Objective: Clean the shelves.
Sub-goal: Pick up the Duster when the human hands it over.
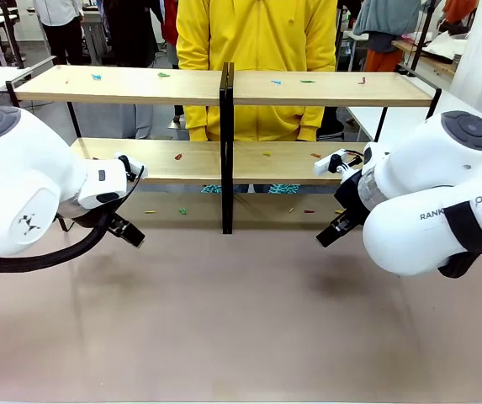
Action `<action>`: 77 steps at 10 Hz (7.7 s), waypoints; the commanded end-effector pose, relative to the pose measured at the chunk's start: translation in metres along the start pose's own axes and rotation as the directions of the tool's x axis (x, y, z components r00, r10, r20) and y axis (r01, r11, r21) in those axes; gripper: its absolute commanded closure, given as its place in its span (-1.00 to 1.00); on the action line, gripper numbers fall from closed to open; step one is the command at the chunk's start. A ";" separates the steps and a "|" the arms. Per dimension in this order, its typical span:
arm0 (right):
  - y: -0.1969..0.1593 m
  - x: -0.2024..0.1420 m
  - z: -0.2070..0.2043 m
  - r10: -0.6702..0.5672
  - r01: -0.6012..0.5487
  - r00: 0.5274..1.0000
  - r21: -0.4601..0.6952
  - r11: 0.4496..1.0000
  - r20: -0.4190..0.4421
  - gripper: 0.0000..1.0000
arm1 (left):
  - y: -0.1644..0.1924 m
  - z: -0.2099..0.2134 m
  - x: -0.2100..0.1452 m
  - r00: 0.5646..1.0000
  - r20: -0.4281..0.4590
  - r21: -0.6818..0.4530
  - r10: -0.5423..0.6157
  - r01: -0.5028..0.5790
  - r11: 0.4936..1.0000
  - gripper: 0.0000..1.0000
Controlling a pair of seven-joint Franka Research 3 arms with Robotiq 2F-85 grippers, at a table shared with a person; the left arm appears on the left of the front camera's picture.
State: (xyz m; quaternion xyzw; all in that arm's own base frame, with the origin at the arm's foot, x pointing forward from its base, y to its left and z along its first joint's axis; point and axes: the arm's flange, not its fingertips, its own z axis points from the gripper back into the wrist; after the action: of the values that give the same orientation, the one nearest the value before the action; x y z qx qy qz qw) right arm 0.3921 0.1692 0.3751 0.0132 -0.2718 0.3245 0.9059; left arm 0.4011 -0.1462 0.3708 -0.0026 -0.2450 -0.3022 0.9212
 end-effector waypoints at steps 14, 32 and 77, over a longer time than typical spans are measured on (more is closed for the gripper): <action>-0.070 -0.011 0.222 0.004 -0.010 0.961 0.018 1.000 0.275 -1.00 | 0.068 0.201 0.029 0.920 -0.343 -0.512 -0.190 -0.013 0.859 -1.00; -0.067 0.004 0.304 -0.131 0.119 0.942 0.058 0.991 0.310 -1.00 | 0.061 0.280 -0.032 0.737 0.640 -0.299 0.217 -0.021 0.954 -1.00; -0.077 0.014 0.312 -0.327 0.305 0.876 0.117 0.945 0.355 -1.00 | 0.176 0.294 0.089 0.931 -0.069 -0.895 0.359 -0.217 0.389 -1.00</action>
State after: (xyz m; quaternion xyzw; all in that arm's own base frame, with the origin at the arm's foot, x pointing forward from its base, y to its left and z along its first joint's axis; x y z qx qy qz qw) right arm 0.2953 0.0550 0.6593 0.1430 -0.4221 0.1725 0.8784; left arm 0.4112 0.0057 0.6880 -0.5343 -0.1401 -0.2342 0.8000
